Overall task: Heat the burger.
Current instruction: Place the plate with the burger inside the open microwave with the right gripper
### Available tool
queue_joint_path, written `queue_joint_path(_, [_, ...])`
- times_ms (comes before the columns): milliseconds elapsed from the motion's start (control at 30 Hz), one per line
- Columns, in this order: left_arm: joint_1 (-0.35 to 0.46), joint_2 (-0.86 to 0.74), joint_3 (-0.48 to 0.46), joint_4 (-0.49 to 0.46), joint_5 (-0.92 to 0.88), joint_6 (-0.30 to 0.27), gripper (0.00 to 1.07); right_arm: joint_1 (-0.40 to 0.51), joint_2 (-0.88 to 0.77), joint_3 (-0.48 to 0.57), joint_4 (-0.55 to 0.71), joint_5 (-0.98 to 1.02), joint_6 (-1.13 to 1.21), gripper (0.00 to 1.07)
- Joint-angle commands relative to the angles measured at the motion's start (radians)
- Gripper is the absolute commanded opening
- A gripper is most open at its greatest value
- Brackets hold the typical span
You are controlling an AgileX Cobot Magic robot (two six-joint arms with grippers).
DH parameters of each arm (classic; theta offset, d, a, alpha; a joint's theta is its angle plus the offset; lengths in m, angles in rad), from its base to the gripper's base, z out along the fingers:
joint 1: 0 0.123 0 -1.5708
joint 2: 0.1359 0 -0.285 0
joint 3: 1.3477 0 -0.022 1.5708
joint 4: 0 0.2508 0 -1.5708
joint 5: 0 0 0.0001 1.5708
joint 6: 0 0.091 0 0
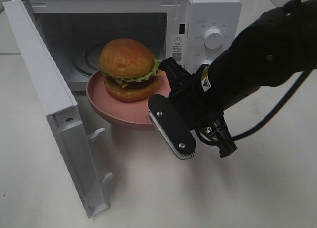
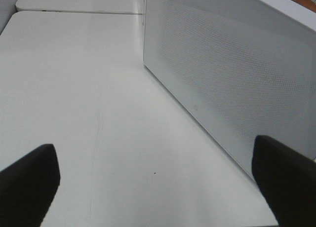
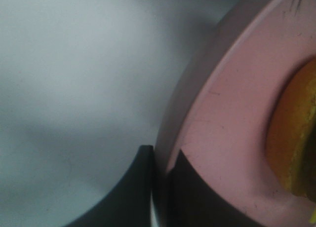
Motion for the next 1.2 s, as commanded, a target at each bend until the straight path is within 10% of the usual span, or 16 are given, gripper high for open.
queue_joint_path(33, [-0.002,-0.024,0.004,-0.009,-0.008,-0.003,0.98,0.000,0.019,-0.059,-0.019,-0.031,0.033,0.00])
queue_joint_path(1200, [-0.002,-0.024,0.004,-0.009,-0.008,-0.003,0.98,-0.025,0.307,-0.442,-0.099,0.093,0.175,0.00])
